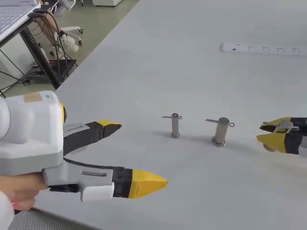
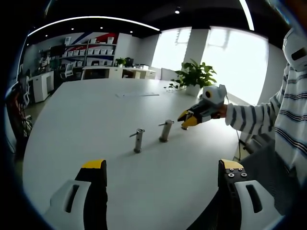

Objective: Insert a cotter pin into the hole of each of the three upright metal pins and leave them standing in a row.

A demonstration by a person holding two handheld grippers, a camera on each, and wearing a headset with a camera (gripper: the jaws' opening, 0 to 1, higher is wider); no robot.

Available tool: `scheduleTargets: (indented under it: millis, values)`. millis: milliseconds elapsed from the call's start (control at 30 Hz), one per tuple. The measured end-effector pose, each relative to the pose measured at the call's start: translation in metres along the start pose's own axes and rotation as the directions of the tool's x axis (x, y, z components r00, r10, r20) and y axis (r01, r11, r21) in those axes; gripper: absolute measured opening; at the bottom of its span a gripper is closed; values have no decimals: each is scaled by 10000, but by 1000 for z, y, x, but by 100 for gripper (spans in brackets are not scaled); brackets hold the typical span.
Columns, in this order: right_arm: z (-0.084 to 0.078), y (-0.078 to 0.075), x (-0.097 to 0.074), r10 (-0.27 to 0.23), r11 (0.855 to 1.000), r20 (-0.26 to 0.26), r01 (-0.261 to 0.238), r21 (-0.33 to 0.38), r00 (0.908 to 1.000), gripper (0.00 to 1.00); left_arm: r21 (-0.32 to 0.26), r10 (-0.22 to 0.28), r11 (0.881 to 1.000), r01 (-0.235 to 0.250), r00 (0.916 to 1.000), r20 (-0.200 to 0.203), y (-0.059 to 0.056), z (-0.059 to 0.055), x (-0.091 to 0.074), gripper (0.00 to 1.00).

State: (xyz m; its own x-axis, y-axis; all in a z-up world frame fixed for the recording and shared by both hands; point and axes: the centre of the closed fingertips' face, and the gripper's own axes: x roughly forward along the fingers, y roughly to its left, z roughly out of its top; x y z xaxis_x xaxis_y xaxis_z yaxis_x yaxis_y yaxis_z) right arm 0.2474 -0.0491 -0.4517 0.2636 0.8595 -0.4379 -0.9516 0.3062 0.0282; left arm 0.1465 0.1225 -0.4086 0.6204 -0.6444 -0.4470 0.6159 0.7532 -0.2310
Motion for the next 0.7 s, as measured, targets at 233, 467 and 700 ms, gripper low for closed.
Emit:
scheduleTargets:
  millis: [233, 467, 700]
  values:
    - [-7, 0, 2, -27, 9999, 46, 26, 118, 10000, 9, -10, 8, 10000, -9, 10000, -48, -1, -1, 1, 95]
    - [-15, -1, 5, -144, 9999, -111, 144, 10, 9998, 9, 9, -91, 10000, 91, 9999, -137, -3, -2, 3, 95]
    - [-15, -2, 6, -254, 9997, 98, 254, 13, 9996, 10, 25, -84, 10000, 84, 9998, -187, -2, -3, 3, 95]
